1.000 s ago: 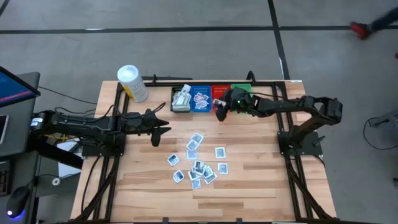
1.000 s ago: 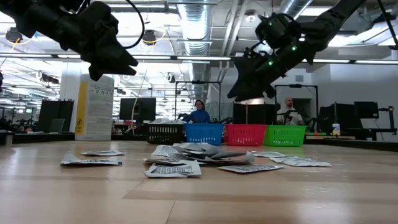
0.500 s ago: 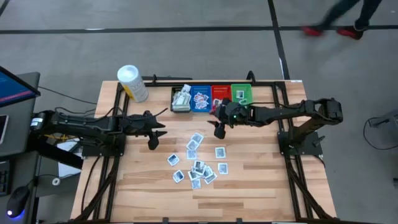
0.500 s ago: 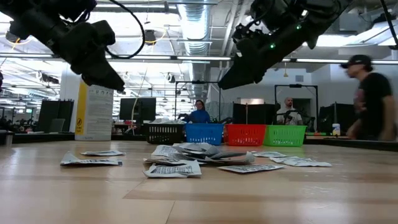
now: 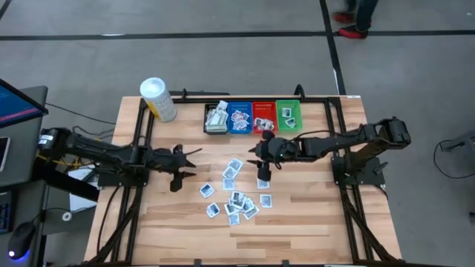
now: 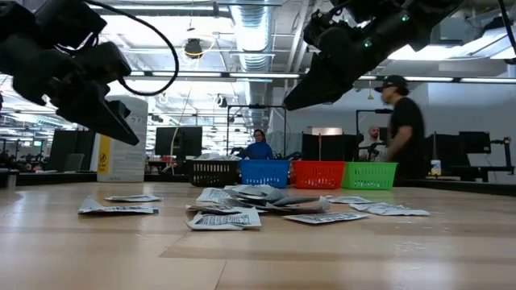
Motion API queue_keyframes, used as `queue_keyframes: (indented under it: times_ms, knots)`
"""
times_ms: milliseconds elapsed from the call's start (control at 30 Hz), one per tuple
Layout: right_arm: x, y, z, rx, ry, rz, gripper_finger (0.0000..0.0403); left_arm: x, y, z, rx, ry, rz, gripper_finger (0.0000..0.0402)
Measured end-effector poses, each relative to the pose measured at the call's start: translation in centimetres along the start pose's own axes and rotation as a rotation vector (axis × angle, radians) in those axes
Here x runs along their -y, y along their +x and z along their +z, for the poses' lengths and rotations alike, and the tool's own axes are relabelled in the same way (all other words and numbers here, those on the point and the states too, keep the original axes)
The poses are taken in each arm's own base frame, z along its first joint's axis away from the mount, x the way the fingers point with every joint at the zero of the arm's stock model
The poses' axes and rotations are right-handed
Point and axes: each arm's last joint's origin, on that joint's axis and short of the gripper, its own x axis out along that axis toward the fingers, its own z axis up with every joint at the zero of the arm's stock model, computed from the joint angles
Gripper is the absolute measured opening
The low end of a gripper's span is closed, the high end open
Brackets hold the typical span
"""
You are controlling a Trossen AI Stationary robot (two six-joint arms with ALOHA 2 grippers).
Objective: Pick & Place First Aid Supplies
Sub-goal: Put the blue alcohol pad in the green bin
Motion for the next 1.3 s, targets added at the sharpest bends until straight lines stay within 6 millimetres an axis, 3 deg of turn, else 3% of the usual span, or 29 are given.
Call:
queue_keyframes:
  times_ms: [233, 600, 1033, 1300]
  knots:
    - [-1.6, -0.3, 0.0, 0.006, 0.021, 0.016, 0.0176, 1.1, 0.9, -0.5, 0.063, 0.176, -0.050, 0.0154]
    - [-3.5, -0.8, -0.2, 0.010, 0.042, 0.056, 0.0176, 3.2, 3.7, -2.0, 0.000, 0.356, -0.131, 0.0154]
    - [-4.2, -1.0, -0.2, 0.014, 0.045, 0.047, 0.0179, 3.6, 6.5, -3.7, -0.058, 0.354, -0.126, 0.0154]
    - [-4.2, -1.0, -0.2, 0.014, 0.053, 0.047, 0.0176, 3.8, 6.4, -2.8, 0.037, 0.339, -0.139, 0.0154]
